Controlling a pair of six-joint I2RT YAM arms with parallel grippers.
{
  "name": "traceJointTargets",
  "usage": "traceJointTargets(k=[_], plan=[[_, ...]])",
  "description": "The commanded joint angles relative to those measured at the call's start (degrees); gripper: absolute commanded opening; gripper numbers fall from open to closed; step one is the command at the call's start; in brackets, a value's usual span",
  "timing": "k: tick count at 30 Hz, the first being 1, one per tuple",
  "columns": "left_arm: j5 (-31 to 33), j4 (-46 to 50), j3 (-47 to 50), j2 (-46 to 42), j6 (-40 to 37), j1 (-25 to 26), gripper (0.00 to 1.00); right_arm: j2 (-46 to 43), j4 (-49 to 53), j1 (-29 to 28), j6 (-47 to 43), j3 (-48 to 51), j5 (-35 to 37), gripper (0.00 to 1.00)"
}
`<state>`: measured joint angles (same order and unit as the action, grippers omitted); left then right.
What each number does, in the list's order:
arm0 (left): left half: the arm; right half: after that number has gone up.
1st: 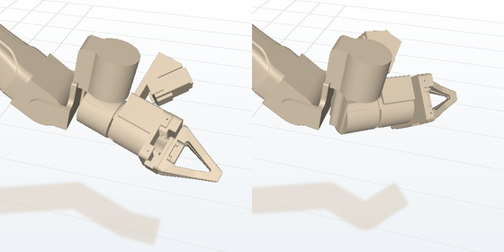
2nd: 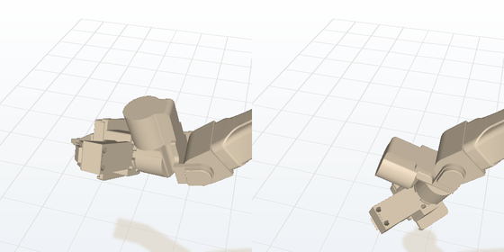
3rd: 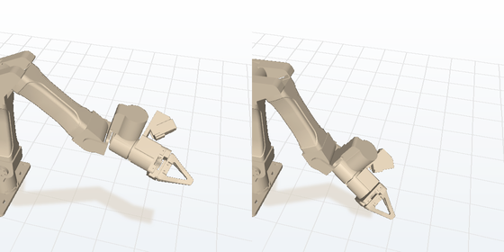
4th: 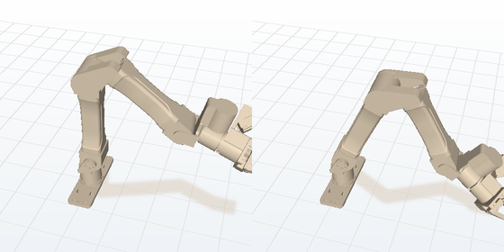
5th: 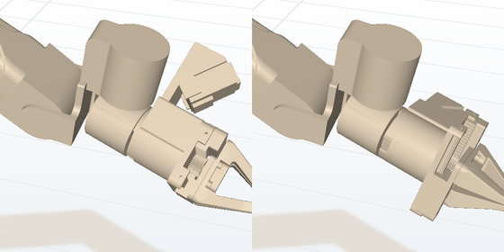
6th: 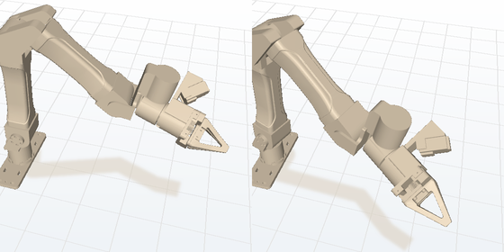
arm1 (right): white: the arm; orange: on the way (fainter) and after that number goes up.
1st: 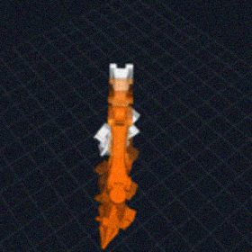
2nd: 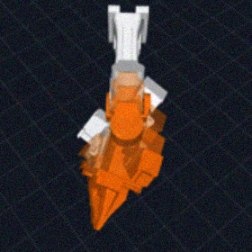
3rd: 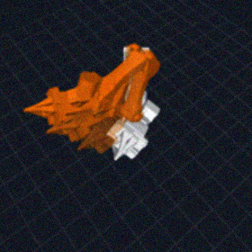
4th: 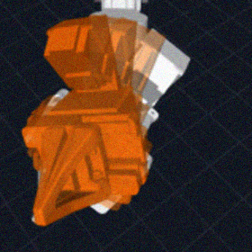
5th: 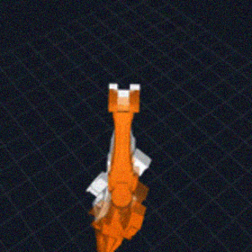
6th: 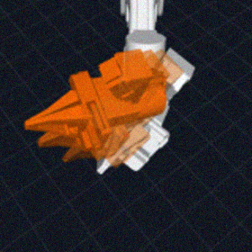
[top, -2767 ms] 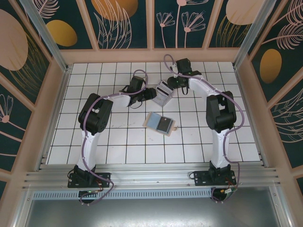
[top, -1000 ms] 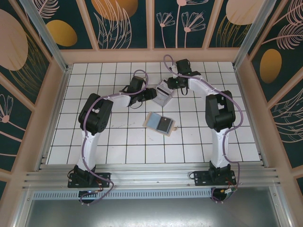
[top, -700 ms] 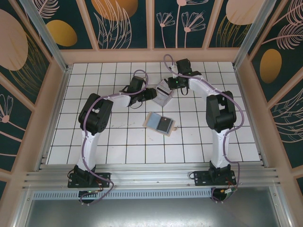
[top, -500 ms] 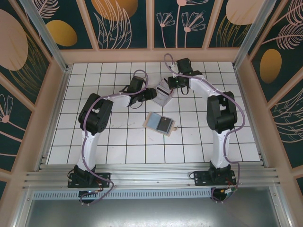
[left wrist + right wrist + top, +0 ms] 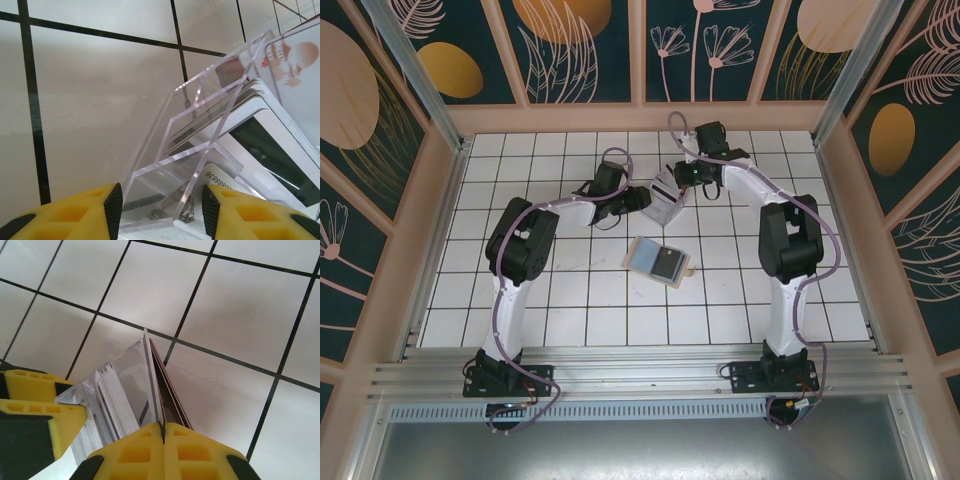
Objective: Put the credit cards into the card holder
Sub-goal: Pick up several credit cards from the storage box, then place the credit card in the storage box.
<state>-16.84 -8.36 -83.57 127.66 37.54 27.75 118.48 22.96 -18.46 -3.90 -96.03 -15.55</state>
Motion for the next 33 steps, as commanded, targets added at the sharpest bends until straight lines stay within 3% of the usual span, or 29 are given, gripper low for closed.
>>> traceJointTargets(k=[1, 12, 25, 33], plan=[[-0.69, 3.27, 0.17, 0.48, -0.19, -0.14, 0.48, -4.64, -0.32, 1.64, 1.48, 0.07, -4.04, 0.05], [-0.89, 3.26, 0.03, 0.54, -0.19, -0.15, 0.48, -4.88, -2.39, 4.18, 3.8, 2.23, -10.77, 0.04], [-1.51, 3.35, 0.14, -0.15, 0.06, -0.13, 0.49, -1.48, -1.48, 4.26, 0.37, 2.22, -6.09, 0.04], [-2.89, 2.31, 0.89, -7.0, -0.34, -0.14, 0.55, -5.34, -6.0, 4.61, 1.99, 5.15, -12.97, 0.03]])
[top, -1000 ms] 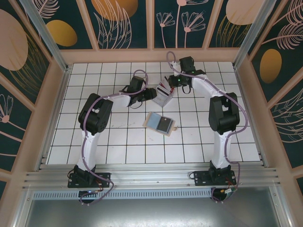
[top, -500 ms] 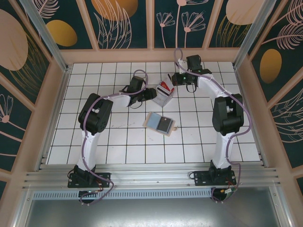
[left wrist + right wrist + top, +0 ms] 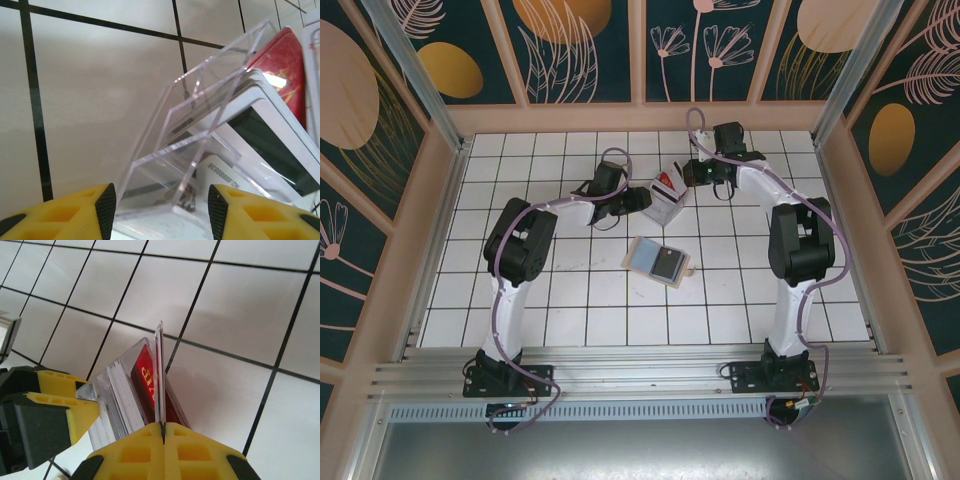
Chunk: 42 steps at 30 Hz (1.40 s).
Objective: Put the credit cards into the card holder
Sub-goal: Place the credit card in the storage box.
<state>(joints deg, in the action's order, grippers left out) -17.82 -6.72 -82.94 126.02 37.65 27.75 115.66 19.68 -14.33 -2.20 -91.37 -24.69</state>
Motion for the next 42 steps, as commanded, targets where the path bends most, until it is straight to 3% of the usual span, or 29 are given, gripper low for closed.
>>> traceJointTargets(k=[1, 7, 13, 25, 39, 42], plan=[[-2.33, 0.52, 0.26, -6.34, -0.45, -0.1, 0.55, -2.87, -2.85, 0.64, 0.52, 0.54, -4.74, 0.03], [-5.6, -5.46, 2.94, -12.65, 1.22, -0.22, 0.56, -6.89, -6.75, 2.52, 3.97, 3.99, -12.18, 0.03], [-16.76, -23.84, 8.65, -13.5, 9.29, -1.66, 0.54, -11.35, -16.14, 6.37, 11.89, 10.55, -25.61, 0.02], [-17.56, -24.59, 9.13, -11.45, 9.65, -1.73, 0.54, -7.49, -15.19, 6.94, 11.7, 9.31, -23.03, 0.02], [-23.6, -37.09, 6.55, -6.43, 16.47, -1.73, 0.5, -9.57, -22.99, 7.16, 18.81, 12.08, -36.17, 0.02], [-25.09, -43.73, 6.38, -4.62, 21.22, -1.99, 0.5, -9.76, -24.1, 7.2, 20.03, 12.34, -38.05, 0.01]])
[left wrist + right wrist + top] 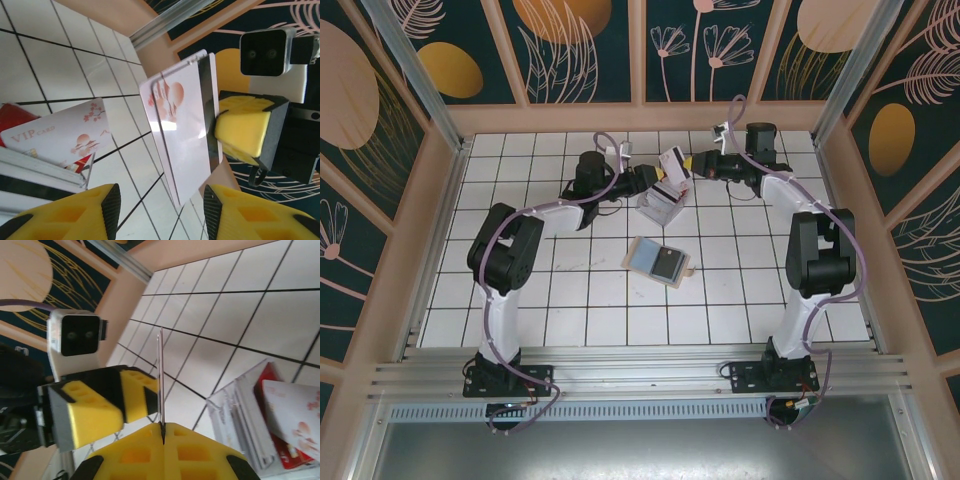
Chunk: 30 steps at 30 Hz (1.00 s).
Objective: Put the credit cards into the card holder
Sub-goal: Place the credit card in the storage box.
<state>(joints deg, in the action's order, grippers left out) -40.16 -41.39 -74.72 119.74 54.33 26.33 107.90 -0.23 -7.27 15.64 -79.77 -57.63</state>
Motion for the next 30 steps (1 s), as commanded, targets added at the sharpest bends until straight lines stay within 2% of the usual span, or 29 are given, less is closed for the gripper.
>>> traceJointTargets(k=[1, 7, 11, 20, 30], plan=[[-3.2, -11.38, -1.75, 2.13, 6.24, -0.75, 0.5, -2.17, -4.3, 0.13, 2.35, 0.87, -5.41, 0.01], [-4.6, -25.23, -1.02, 3.93, 14.57, -1.63, 0.44, -2.85, -6.54, 0.45, 4.36, 1.68, -8.03, 0.02], [-5.57, -28.83, -1.75, 4.67, 17.08, -1.72, 0.32, -3.1, -9.18, 0.65, 6.39, 2.15, -8.99, 0.01], [-6.72, -31.88, -2.36, 6.0, 19.51, -1.71, 0.32, -3.19, -12.14, 1.32, 9.21, 2.42, -10.7, 0.01], [-6.11, -30.21, -1.97, 6.02, 18.3, -1.92, 0.36, -4.1, -15.74, 1.62, 12.08, 3.23, -11.18, 0.01]])
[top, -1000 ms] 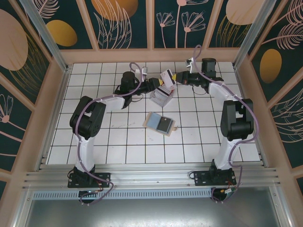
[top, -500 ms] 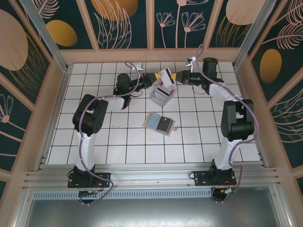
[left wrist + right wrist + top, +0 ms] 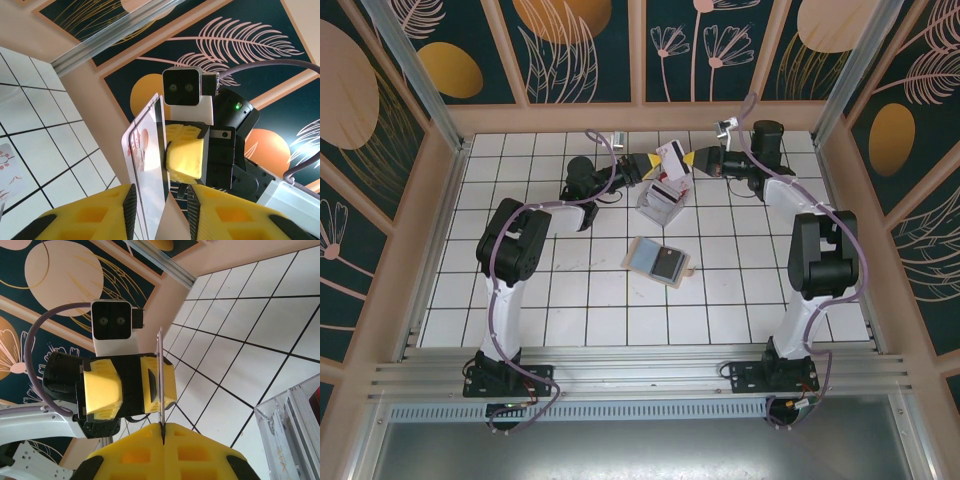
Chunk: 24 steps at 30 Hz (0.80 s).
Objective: Put the credit cards into the card holder
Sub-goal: Place the credit card in the storage box.
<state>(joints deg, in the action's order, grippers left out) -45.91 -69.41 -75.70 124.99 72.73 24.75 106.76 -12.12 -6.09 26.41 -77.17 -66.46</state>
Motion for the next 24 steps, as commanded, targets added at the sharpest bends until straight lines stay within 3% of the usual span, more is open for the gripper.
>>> traceJointTargets(k=[1, 16, 24], plan=[[-0.35, -2.67, -1.03, 0.85, 0.31, -0.3, 0.36, -2.91, -3.89, 0.46, 1.45, 0.48, -2.59, 0.01], [-0.63, -4.07, -2.17, 1.91, 1.67, -0.32, 0.31, -2.19, -4.85, -0.38, 2.28, 1.04, -4.04, 0.01], [-1.08, -5.56, -2.61, 2.53, 2.65, -0.33, 0.19, -1.87, -5.18, -0.84, 2.52, 0.93, -4.44, 0.01]])
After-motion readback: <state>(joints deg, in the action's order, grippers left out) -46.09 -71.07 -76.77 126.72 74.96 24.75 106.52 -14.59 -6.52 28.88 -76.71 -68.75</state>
